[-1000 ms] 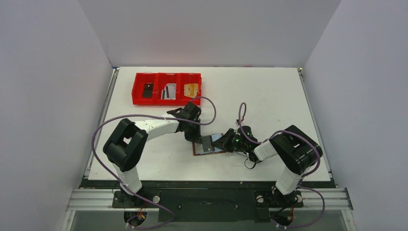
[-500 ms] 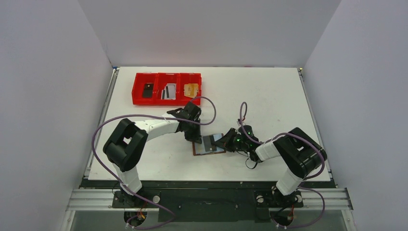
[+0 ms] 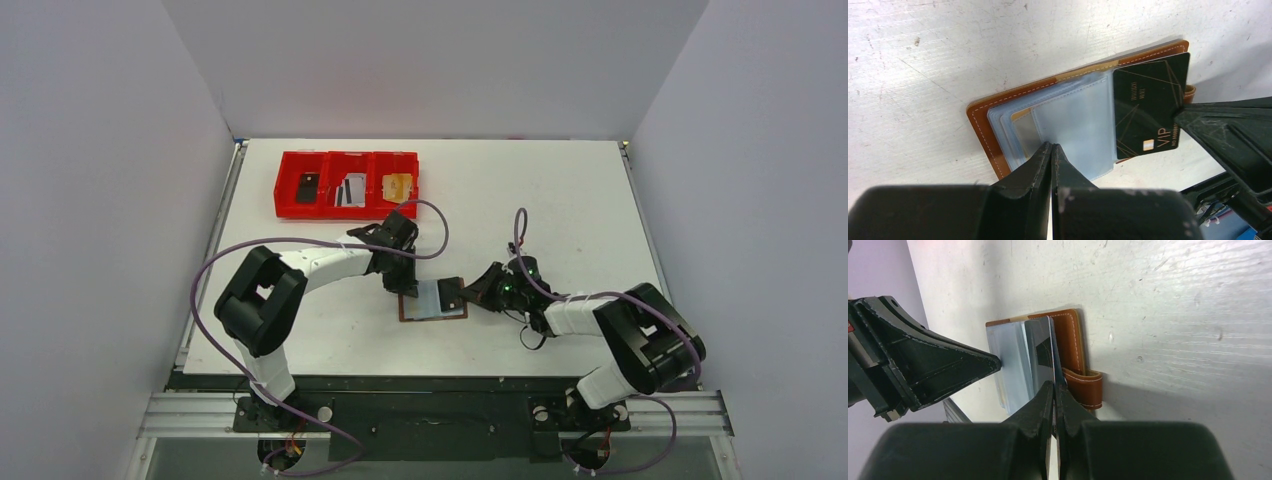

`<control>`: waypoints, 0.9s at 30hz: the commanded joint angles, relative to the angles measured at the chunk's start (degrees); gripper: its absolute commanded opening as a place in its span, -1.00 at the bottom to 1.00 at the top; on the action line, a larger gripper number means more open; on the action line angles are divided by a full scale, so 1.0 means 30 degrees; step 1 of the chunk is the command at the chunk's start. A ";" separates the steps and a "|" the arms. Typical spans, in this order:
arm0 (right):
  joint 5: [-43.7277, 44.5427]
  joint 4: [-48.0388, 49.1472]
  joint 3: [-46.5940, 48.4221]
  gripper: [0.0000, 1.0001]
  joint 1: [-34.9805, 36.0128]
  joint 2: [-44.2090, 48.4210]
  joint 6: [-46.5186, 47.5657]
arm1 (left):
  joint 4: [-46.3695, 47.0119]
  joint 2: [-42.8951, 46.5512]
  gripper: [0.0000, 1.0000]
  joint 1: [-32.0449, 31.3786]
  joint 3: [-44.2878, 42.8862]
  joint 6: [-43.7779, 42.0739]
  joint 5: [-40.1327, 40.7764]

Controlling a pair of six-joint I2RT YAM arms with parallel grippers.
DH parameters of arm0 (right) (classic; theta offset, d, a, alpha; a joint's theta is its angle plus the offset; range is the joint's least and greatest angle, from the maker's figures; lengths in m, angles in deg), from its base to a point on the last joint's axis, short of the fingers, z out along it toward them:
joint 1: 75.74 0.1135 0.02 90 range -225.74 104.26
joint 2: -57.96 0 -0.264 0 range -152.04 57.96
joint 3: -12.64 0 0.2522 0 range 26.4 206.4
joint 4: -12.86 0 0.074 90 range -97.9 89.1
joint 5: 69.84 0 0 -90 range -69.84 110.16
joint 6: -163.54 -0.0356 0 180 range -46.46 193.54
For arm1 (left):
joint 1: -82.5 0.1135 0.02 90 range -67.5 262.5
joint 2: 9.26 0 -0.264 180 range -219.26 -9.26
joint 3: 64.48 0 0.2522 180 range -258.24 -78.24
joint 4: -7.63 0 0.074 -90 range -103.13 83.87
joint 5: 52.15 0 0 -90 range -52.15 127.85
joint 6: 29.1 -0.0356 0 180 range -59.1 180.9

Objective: Take the credit cards out of the card holder
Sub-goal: Remove the credit card from the card holder.

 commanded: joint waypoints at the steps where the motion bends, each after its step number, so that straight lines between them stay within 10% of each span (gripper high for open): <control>1: 0.0511 -0.0938 -0.0076 -1.00 -0.0444 0.1124 0.0903 | -0.1794 -0.0587 -1.00 0.0348 -0.0041 -0.0512 0.2111; 12: -0.0247 -0.1365 0.0481 -1.00 -0.0617 0.2057 0.0853 | -0.1707 0.0183 -0.98 0.0321 -0.1737 -0.0545 0.0720; 27: -0.1483 -0.1408 0.2061 -1.00 -0.0617 0.3562 -0.0742 | 0.0866 0.2913 -0.21 0.1844 -0.1559 0.0712 -0.4733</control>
